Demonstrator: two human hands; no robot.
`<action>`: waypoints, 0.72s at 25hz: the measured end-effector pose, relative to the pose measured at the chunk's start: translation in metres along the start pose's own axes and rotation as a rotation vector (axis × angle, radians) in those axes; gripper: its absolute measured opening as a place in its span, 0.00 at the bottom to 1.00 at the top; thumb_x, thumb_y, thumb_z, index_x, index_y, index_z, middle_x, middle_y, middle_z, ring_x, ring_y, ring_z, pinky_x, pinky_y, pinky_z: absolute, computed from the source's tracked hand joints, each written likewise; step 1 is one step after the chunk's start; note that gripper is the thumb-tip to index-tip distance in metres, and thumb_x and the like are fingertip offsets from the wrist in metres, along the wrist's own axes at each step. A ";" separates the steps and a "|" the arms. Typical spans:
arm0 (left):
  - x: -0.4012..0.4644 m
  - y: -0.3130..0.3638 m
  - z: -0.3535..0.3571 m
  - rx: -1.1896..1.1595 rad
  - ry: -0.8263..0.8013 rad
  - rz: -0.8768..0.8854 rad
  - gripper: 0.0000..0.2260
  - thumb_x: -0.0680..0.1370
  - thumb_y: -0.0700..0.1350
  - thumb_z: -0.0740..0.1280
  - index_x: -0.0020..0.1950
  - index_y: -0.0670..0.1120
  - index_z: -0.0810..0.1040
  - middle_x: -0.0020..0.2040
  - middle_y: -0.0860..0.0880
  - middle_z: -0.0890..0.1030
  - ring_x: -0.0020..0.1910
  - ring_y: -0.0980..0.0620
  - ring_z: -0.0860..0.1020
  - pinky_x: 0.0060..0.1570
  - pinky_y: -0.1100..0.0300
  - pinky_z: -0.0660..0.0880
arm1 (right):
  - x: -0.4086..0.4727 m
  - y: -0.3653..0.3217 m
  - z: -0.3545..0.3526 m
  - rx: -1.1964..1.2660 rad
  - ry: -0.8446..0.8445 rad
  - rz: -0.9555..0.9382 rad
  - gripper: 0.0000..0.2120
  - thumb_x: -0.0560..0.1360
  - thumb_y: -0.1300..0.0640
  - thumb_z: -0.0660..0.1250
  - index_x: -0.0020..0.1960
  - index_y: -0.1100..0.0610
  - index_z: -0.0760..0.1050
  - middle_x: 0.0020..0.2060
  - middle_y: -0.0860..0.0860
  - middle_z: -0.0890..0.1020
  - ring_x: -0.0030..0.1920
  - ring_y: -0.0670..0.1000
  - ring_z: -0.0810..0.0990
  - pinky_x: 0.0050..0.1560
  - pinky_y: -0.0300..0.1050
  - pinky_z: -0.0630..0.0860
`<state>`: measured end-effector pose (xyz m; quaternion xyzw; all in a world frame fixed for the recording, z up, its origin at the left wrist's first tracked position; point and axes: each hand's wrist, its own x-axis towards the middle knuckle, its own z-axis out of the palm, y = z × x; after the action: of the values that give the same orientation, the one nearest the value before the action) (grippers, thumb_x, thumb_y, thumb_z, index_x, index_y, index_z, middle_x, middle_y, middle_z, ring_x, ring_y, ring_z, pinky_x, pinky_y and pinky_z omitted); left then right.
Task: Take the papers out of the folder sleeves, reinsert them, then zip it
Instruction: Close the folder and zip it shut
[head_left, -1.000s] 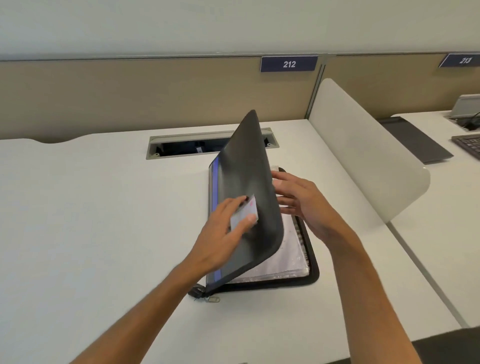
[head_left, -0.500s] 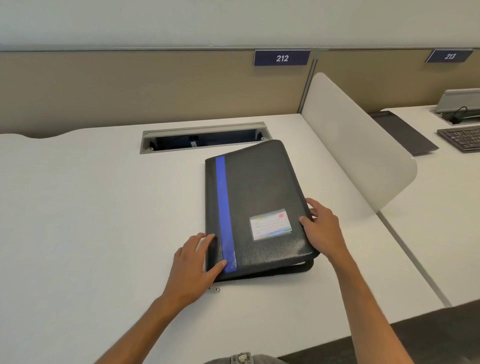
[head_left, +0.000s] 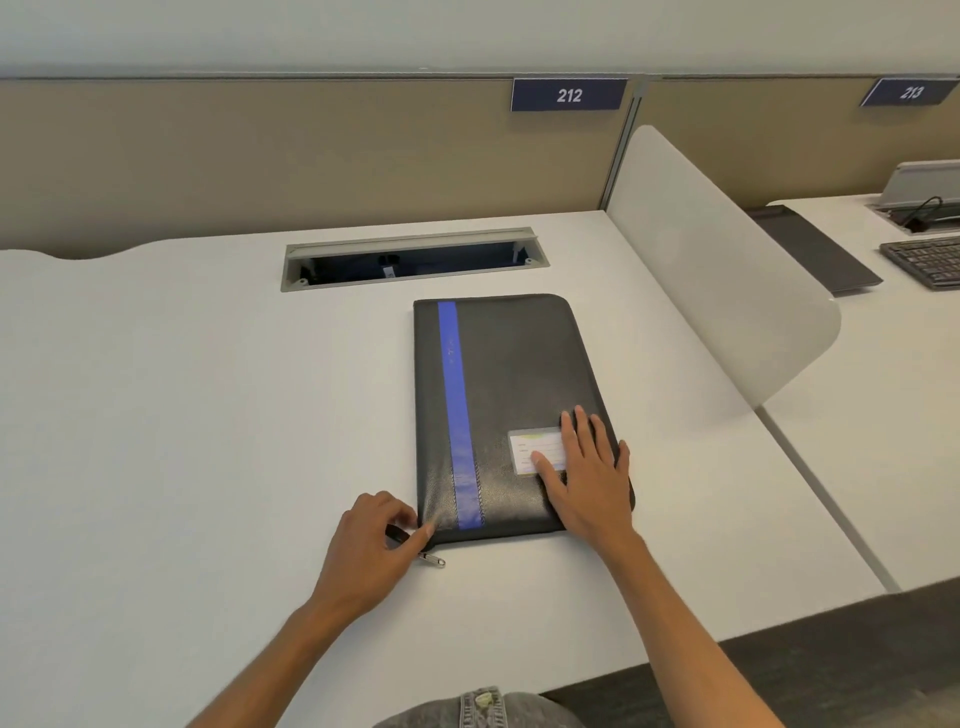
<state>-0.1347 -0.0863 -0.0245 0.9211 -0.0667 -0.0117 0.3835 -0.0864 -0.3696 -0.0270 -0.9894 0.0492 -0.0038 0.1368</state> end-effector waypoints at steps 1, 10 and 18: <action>0.000 -0.001 -0.001 -0.003 -0.011 0.017 0.12 0.70 0.62 0.65 0.39 0.56 0.77 0.39 0.60 0.77 0.47 0.57 0.74 0.45 0.64 0.70 | 0.000 -0.003 -0.002 0.025 0.022 0.001 0.34 0.78 0.35 0.45 0.79 0.52 0.55 0.79 0.50 0.55 0.79 0.52 0.51 0.76 0.58 0.45; -0.013 -0.016 -0.009 -0.081 -0.068 0.107 0.09 0.70 0.60 0.68 0.43 0.57 0.82 0.45 0.60 0.78 0.51 0.57 0.74 0.52 0.66 0.65 | -0.071 -0.083 0.017 0.310 0.284 -0.456 0.08 0.74 0.49 0.70 0.39 0.51 0.77 0.31 0.44 0.75 0.32 0.46 0.73 0.34 0.40 0.70; -0.021 -0.019 -0.008 -0.122 -0.068 0.144 0.14 0.75 0.64 0.62 0.43 0.56 0.81 0.40 0.60 0.79 0.46 0.57 0.74 0.46 0.67 0.68 | -0.095 -0.103 0.048 0.209 0.197 -0.425 0.08 0.76 0.47 0.67 0.41 0.50 0.77 0.34 0.44 0.77 0.33 0.45 0.76 0.28 0.42 0.71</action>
<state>-0.1531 -0.0646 -0.0328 0.8878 -0.1448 -0.0193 0.4363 -0.1705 -0.2490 -0.0446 -0.9528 -0.1477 -0.1338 0.2291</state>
